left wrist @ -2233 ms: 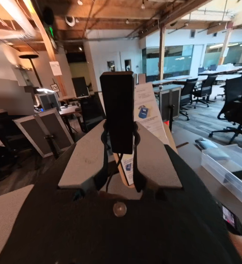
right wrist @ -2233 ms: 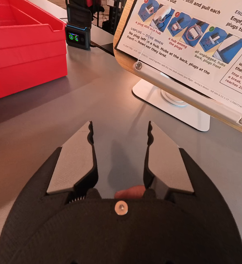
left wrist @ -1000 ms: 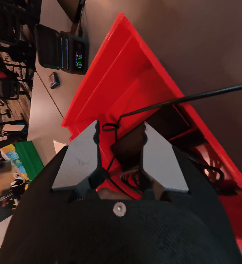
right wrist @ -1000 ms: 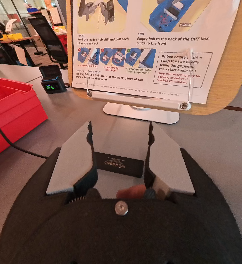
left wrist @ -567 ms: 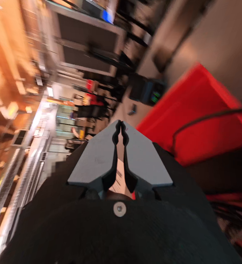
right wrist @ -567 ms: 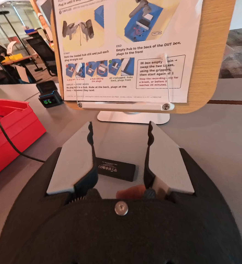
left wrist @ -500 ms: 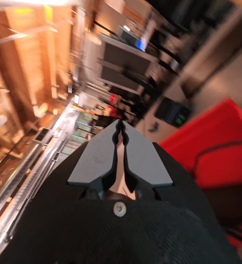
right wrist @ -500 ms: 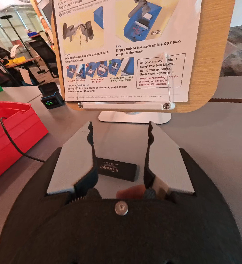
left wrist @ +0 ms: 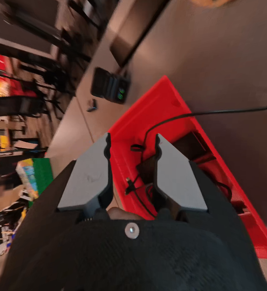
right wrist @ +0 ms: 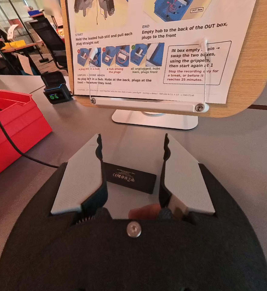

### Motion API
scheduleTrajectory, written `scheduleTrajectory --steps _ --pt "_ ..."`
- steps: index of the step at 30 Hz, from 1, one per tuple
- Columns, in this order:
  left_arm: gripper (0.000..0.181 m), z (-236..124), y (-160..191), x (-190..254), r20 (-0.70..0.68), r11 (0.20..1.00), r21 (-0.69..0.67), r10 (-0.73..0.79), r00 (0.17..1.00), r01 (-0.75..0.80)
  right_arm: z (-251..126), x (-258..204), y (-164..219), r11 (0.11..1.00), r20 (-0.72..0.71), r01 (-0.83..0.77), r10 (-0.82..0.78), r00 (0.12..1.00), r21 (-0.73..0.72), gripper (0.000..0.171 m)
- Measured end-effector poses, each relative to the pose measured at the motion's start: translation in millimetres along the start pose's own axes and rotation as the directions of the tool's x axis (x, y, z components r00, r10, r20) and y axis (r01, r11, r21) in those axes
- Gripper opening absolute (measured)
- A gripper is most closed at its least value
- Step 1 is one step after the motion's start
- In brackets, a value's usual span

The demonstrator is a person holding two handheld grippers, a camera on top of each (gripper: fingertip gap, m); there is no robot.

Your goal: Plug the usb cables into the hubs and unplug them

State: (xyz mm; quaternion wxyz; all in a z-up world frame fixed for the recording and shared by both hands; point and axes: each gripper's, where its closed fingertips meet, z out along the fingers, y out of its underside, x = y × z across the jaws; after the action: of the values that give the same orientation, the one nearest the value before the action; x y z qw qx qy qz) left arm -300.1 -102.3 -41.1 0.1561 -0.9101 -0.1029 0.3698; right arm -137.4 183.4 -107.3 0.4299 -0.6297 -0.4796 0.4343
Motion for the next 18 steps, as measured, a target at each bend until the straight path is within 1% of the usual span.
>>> scheduleTrajectory --steps 3,5,6,7,8,9,10,12,14,15,16,17,18 --pt "0.057 44 23 18 -0.055 0.997 -0.081 0.003 0.998 -0.007 1 -2 -1 1.0 0.004 0.007 -0.007 1.0 0.002 0.077" --pt "0.058 69 32 28 -0.073 0.993 -0.115 0.011 0.997 -0.019 3 -3 -1 1.0 0.006 0.014 -0.014 1.0 0.0 0.077" --pt "0.055 80 34 31 -0.08 0.992 -0.121 0.015 0.997 -0.024 4 -3 0 1.0 0.007 0.018 -0.018 1.0 -0.003 0.077" --pt "0.045 89 36 33 -0.079 0.992 -0.123 0.017 0.997 -0.026 5 -4 0 1.0 0.008 0.02 -0.02 1.0 -0.006 0.077" --pt "0.021 97 36 32 -0.058 0.992 -0.123 0.018 0.998 -0.025 6 -5 1 1.0 0.009 0.022 -0.022 1.0 -0.008 0.077" --pt "0.005 102 37 30 -0.036 0.992 -0.122 0.024 0.999 -0.028 6 -5 1 1.0 0.01 0.024 -0.024 1.0 -0.011 0.077" --pt "0.002 103 36 23 0.012 0.993 -0.115 0.041 0.999 -0.04 7 -6 2 1.0 0.011 0.027 -0.026 1.0 -0.013 0.077" --pt "0.002 94 32 2 0.144 0.99 -0.108 0.105 0.984 -0.09 6 -6 2 1.0 0.013 0.027 -0.026 1.0 -0.013 0.077" --pt "0.002 68 19 -22 0.308 0.983 -0.064 0.182 0.934 -0.17 5 -7 0 1.0 0.018 0.018 -0.018 1.0 -0.006 0.077" --pt "0.003 48 6 -33 0.391 0.979 -0.011 0.191 0.9 -0.203 4 -8 -1 1.0 0.022 0.014 -0.014 1.0 -0.001 0.077" --pt "0.003 21 -14 -45 0.49 0.969 0.081 0.165 0.856 -0.233 3 -9 -2 1.0 0.024 0.013 -0.013 1.0 0.002 0.076" --pt "0.002 -4 -29 -49 0.52 0.958 0.161 0.123 0.845 -0.239 2 -9 -2 1.0 0.025 0.015 -0.015 1.0 0.004 0.076" --pt "0.002 -24 -40 -47 0.49 0.946 0.24 0.074 0.869 -0.216 1 -9 -2 1.0 0.024 0.017 -0.017 1.0 0.005 0.076"
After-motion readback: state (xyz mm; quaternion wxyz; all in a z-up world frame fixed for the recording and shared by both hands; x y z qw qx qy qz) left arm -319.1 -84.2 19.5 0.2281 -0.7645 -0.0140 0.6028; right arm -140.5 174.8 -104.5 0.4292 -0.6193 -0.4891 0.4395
